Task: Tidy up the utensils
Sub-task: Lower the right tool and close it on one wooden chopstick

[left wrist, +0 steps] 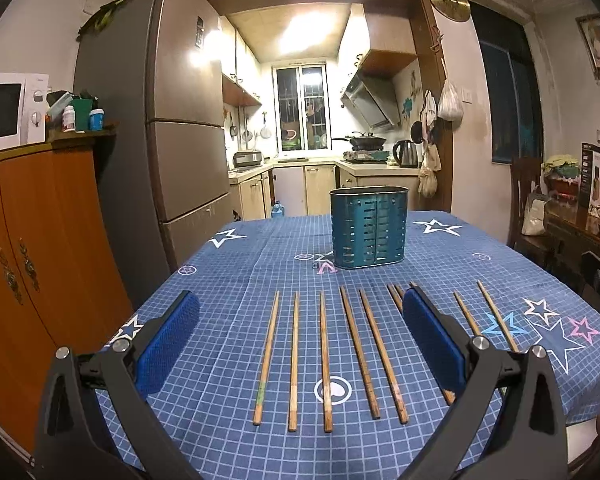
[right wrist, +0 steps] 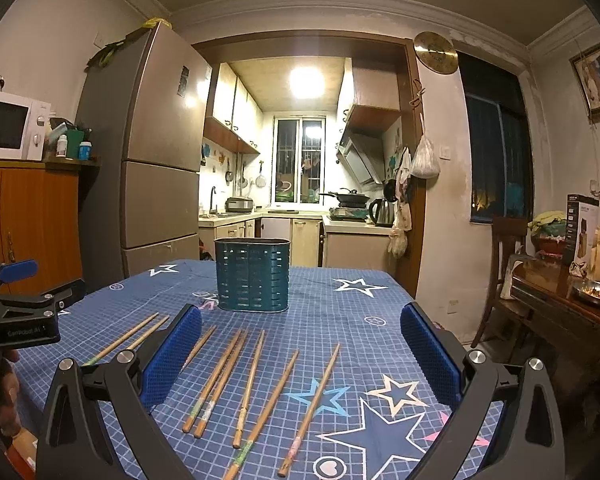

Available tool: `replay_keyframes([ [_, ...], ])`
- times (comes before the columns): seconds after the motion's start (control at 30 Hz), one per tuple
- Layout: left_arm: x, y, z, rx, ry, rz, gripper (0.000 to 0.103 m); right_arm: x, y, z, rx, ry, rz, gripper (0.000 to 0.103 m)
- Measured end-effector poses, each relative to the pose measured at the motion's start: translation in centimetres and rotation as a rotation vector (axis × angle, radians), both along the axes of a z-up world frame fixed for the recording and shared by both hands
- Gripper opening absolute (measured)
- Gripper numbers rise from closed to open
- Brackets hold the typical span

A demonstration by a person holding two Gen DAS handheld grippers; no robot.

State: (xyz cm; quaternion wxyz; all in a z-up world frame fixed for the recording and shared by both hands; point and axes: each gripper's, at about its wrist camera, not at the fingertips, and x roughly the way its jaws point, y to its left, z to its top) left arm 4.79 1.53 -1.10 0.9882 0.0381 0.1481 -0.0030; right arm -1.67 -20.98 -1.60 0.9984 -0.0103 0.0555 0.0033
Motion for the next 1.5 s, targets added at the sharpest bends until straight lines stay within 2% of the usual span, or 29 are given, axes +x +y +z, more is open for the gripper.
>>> replay_keyframes([
  [0.13,0.0,0.8,-0.2,0.002,0.005,-0.004,0.098,-0.1,0.0,0.0,-0.005,0.003,-0.002,0.1],
  [0.2,0.6,3.0,-0.7,-0.032,0.038,0.001,0.098,-0.2,-0.4,-0.3,-0.016,0.017,-0.002,0.1],
  [0.33,1.7,6.7,-3.4,0.028,0.127,0.038,0.098,-0.8,-1.8,-1.5,-0.015,0.074,0.017,0.1],
  [0.4,2.2,8.0,-5.3,0.035,0.215,0.007,0.086,-1.1,-2.3,-2.5,-0.015,0.121,0.039,0.1],
  [0.47,2.5,8.8,-7.1,0.001,0.297,-0.039,0.062,-1.3,-2.5,-3.5,-0.004,0.16,0.052,0.099],
  [0.5,2.6,9.0,-7.7,-0.015,0.327,-0.059,0.055,-1.3,-2.6,-4.1,0.013,0.189,0.062,0.099],
  [0.57,2.8,8.9,-8.9,-0.031,0.371,-0.096,0.036,-1.3,-2.6,-4.9,0.044,0.222,0.085,0.089],
  [0.63,2.9,8.4,-9.8,-0.021,0.394,-0.125,0.028,-1.3,-1.9,-5.4,0.055,0.246,0.117,0.081],
  [0.73,2.7,8.1,-10.2,-0.041,0.394,-0.17,0.027,-1.2,-0.3,-5.8,0.026,0.259,0.173,0.073],
  [0.83,2.6,7.6,-10.2,-0.051,0.391,-0.195,0.027,-0.8,0.9,-6.1,0.02,0.276,0.212,0.073],
  [1.0,3.5,7.1,-10.4,-0.034,0.399,-0.182,0.025,-0.1,2.2,-6.7,0.019,0.303,0.251,0.072],
  [1.1,3.9,6.5,-10.4,-0.017,0.389,-0.174,0.02,-0.2,3.3,-7.3,-0.005,0.322,0.271,0.06],
  [1.13,3.9,6.4,-10.5,-0.01,0.382,-0.17,0.018,-0.1,3.5,-7.5,-0.009,0.335,0.28,0.05],
  [1.2,3.9,6.5,-10.5,-0.023,0.371,-0.157,0.009,0.0,4.2,-8.0,-0.021,0.358,0.29,0.045],
  [1.27,3.9,6.8,-10.6,-0.046,0.366,-0.151,0.006,0.1,4.6,-8.6,-0.036,0.373,0.276,0.04],
  [1.37,3.8,6.8,-10.6,-0.039,0.358,-0.143,0.006,0.5,4.5,-9.1,-0.042,0.394,0.205,0.04],
  [1.5,3.8,6.9,-10.7,-0.038,0.352,-0.146,0.006,1.1,4.0,-10.2,-0.034,0.436,0.183,0.037],
])
